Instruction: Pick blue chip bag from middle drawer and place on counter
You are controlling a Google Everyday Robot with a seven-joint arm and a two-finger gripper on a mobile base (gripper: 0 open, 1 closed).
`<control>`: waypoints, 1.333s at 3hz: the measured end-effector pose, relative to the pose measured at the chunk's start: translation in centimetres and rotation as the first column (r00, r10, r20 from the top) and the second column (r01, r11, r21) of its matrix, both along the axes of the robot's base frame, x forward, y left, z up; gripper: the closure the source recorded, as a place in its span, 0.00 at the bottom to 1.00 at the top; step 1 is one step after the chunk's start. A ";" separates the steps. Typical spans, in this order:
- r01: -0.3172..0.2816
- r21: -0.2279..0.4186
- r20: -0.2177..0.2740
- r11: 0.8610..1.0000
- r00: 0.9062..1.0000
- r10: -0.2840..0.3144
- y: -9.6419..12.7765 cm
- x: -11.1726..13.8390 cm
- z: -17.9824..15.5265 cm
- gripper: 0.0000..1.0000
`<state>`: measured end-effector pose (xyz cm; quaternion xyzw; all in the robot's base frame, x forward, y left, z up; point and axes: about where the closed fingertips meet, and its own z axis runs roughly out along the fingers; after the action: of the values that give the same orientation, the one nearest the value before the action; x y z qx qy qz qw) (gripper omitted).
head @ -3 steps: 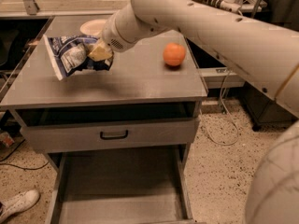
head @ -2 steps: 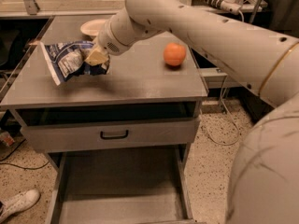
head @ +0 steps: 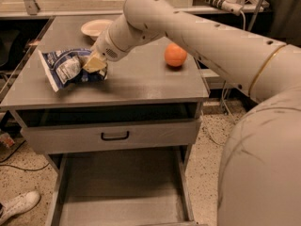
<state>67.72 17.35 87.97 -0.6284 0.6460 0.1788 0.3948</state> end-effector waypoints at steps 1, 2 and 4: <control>-0.002 0.002 -0.003 1.000 1.000 0.002 0.1 0.0 -0.1 0.84; -0.002 0.002 -0.003 1.000 1.000 0.002 0.1 0.0 -0.1 0.61; -0.003 0.002 -0.003 1.000 1.000 0.003 0.1 0.0 -0.1 0.14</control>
Offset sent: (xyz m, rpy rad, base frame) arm -0.0004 0.0009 -0.0010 0.0017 0.0026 0.0024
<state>67.68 17.44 87.87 -0.6286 0.6456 0.1806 0.3943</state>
